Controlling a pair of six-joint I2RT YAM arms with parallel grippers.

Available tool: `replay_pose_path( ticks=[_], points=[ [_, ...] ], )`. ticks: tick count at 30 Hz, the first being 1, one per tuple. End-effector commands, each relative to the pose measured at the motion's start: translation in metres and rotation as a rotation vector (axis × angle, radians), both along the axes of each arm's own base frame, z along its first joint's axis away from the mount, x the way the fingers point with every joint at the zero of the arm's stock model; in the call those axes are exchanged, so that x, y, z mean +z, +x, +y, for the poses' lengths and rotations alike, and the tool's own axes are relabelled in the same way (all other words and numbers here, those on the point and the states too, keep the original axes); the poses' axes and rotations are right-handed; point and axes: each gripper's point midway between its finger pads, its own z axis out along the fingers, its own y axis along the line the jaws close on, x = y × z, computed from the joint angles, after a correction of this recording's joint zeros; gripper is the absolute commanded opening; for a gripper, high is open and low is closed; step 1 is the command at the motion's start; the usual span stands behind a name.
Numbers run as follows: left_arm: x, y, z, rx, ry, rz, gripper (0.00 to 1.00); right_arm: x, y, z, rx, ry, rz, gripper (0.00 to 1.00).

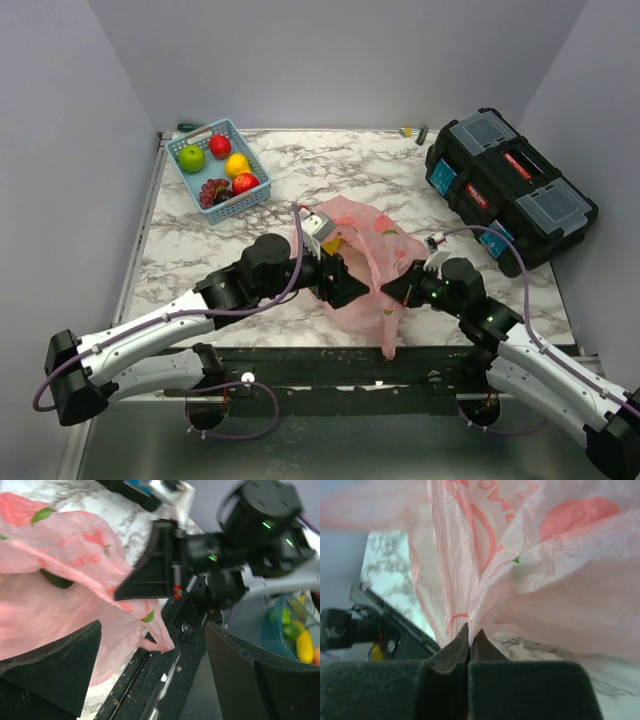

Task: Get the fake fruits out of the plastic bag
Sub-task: Take out the fake fruit from the plastic bag.

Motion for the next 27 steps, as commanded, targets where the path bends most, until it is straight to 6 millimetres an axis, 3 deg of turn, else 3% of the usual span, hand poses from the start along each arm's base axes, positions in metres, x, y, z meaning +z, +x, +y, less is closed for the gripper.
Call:
replay_pose_path(
  ticks=[1,4,8,11,14,21,27],
  points=[
    [0.009,-0.029,0.005,-0.078,0.019,-0.168,0.83,0.023,-0.033,0.047,0.332,0.180,-0.045,0.01],
    [0.005,-0.037,0.007,-0.083,0.016,-0.176,0.83,0.035,-0.046,0.061,0.454,0.256,-0.063,0.01],
    [-0.010,-0.043,0.008,-0.074,0.002,-0.147,0.80,0.038,-0.055,0.063,0.512,0.260,-0.053,0.01],
    [-0.039,-0.039,0.008,-0.041,0.060,-0.081,0.79,0.023,-0.031,0.042,0.309,0.143,-0.034,0.01],
    [-0.064,-0.034,0.001,-0.021,0.125,-0.021,0.79,0.006,-0.025,0.019,0.177,0.059,0.010,0.01],
    [-0.101,-0.006,-0.017,0.095,0.254,0.052,0.82,0.000,-0.029,0.007,0.122,0.044,0.037,0.01],
    [-0.135,0.005,-0.038,0.129,0.327,0.143,0.84,0.002,-0.026,-0.003,0.062,0.026,0.038,0.01]
  ],
)
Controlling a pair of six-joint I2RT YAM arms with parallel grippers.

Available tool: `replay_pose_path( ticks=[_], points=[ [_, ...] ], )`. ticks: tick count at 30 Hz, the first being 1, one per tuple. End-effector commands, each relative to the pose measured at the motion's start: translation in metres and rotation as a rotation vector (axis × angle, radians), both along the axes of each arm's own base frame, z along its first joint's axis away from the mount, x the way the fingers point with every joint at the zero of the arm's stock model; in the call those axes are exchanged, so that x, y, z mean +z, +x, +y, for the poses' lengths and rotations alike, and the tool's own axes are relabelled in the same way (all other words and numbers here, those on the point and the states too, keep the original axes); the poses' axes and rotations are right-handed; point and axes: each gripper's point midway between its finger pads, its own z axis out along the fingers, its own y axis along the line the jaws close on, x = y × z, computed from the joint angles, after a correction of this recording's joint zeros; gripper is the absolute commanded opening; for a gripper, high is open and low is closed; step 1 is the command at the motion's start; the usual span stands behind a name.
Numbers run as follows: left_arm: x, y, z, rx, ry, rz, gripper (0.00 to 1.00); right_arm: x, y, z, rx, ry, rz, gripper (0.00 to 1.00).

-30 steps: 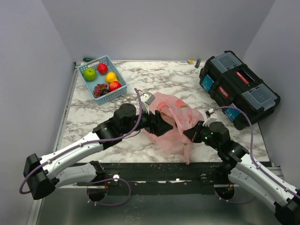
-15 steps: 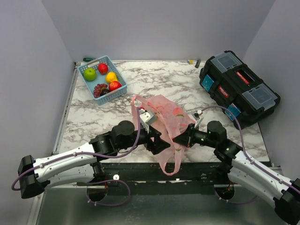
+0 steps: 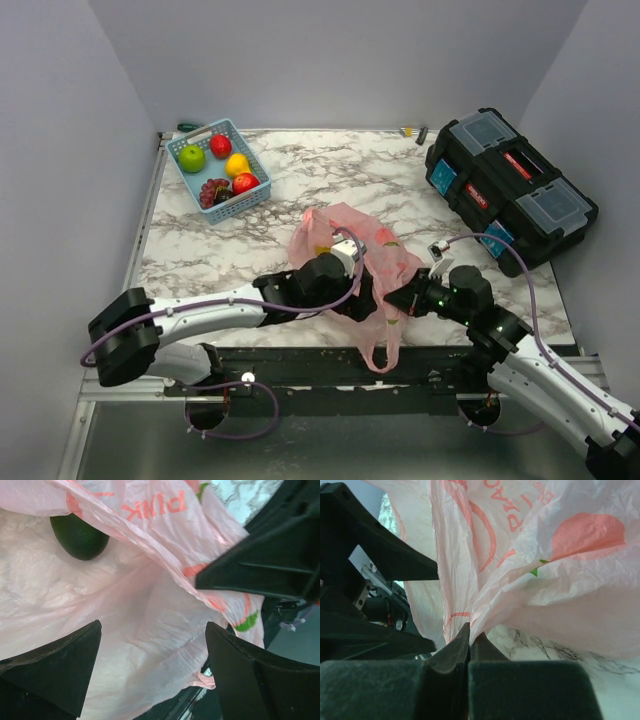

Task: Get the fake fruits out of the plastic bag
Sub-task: Take out the fake fruit from the plastic bag.

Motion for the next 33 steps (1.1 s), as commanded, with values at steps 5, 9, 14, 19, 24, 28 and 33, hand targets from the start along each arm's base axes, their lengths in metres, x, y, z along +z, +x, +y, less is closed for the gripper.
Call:
replay_pose_path(
  ticks=[5,9,14,19,24,28,33],
  points=[
    [-0.024,0.029,-0.020,0.136,0.056,0.025,0.84,0.003,0.003,-0.012,-0.071,-0.028,0.006,0.01],
    [-0.030,0.043,-0.026,0.161,0.070,-0.027,0.85,0.004,0.004,-0.012,-0.072,-0.022,-0.006,0.01],
    [-0.050,0.050,-0.034,0.158,0.096,0.016,0.88,0.005,0.004,-0.012,-0.070,-0.023,-0.012,0.01],
    [-0.056,0.066,-0.036,0.209,0.099,0.013,0.87,0.007,0.004,-0.013,-0.072,-0.017,-0.021,0.01],
    [-0.057,0.086,-0.041,0.250,0.074,0.002,0.87,0.009,0.004,-0.012,-0.067,-0.011,-0.034,0.01],
    [-0.053,0.093,-0.056,0.226,0.043,-0.020,0.87,0.009,0.004,-0.012,-0.068,-0.011,-0.034,0.01],
    [-0.056,0.105,-0.063,0.245,0.041,-0.043,0.88,0.008,0.003,-0.012,-0.064,-0.012,-0.032,0.01]
  ],
)
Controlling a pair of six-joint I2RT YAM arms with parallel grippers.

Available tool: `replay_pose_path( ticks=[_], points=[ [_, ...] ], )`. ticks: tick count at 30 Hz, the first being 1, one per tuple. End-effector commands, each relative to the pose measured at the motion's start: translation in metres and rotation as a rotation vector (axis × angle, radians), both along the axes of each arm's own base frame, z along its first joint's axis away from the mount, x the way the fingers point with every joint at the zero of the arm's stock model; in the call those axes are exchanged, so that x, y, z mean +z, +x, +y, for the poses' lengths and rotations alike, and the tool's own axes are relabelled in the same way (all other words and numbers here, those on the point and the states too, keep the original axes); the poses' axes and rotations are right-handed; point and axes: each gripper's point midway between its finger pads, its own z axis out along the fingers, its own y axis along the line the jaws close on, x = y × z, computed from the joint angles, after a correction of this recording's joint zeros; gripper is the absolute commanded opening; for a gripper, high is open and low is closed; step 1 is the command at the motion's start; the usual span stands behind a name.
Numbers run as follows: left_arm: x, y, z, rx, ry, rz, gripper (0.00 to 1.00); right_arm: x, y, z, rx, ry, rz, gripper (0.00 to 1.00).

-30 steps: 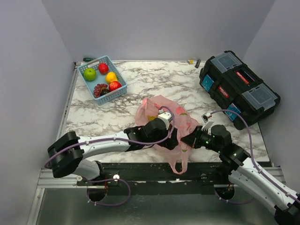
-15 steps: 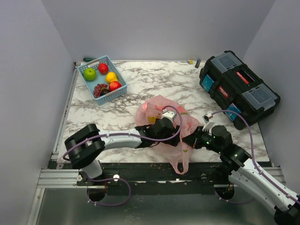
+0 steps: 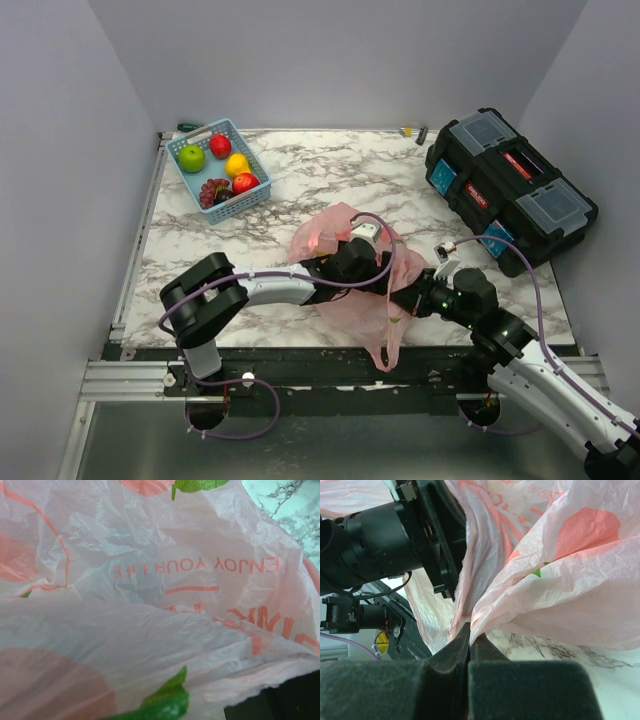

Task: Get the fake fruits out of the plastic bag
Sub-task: Take out the fake fruit from the plastic bag.

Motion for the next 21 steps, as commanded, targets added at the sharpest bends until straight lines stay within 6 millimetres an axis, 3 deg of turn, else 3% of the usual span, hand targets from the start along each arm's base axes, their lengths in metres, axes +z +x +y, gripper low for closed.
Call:
replay_pose_path(
  ticks=[1,9,17,21],
  points=[
    [0.008,0.020,-0.016,0.020,-0.025,-0.067,0.88,0.008,0.003,0.000,-0.007,0.004,-0.025,0.01],
    [-0.005,0.028,-0.017,0.018,-0.005,-0.045,0.81,0.008,0.002,0.001,0.003,0.004,-0.029,0.01],
    [-0.017,0.031,-0.020,-0.032,-0.018,0.029,0.80,0.009,0.003,0.000,0.002,0.003,-0.045,0.01],
    [-0.017,0.025,-0.025,-0.074,-0.042,0.055,0.63,0.010,0.003,0.001,0.008,0.003,-0.050,0.01]
  ],
)
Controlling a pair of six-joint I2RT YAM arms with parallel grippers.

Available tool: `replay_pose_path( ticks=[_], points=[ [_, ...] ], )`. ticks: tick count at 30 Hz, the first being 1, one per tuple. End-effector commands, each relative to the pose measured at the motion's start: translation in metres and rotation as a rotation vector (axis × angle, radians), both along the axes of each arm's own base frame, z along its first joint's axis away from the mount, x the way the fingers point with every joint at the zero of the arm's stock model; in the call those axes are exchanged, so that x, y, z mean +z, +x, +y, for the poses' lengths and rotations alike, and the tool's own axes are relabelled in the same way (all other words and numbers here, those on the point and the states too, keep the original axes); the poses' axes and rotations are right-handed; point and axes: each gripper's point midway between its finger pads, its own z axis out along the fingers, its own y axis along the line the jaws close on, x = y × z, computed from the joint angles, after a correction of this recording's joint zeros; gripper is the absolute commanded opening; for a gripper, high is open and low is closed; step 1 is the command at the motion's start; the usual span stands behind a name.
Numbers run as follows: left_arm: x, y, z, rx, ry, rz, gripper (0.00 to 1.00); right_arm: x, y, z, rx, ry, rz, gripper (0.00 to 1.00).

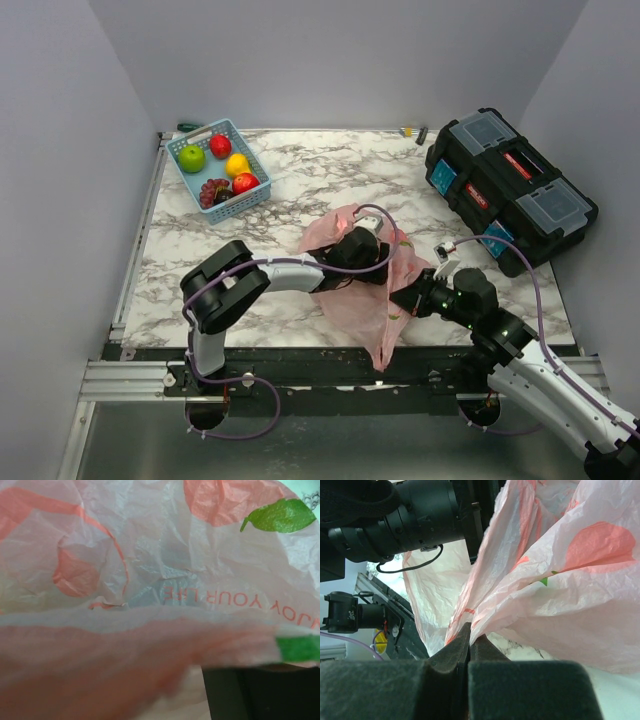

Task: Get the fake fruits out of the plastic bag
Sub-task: Take out the fake fruit from the plastic bag.

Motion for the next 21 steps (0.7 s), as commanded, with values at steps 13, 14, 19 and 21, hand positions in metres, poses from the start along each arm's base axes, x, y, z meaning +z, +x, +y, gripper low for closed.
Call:
replay_pose_path(
  ticks=[13,14,19,21],
  points=[
    [0.045,-0.027,0.008,-0.144,-0.062,-0.035,0.34,0.009,0.005,0.002,0.007,0.001,-0.053,0.01],
    [0.047,-0.029,0.012,-0.143,-0.061,-0.038,0.32,0.009,0.005,0.002,0.007,0.001,-0.053,0.01],
    [0.061,-0.040,0.034,-0.161,-0.047,-0.082,0.26,0.009,0.005,0.001,0.005,-0.001,-0.052,0.01],
    [0.065,-0.045,0.045,-0.161,-0.033,-0.090,0.20,0.009,0.005,0.001,0.004,0.000,-0.053,0.01]
  ],
)
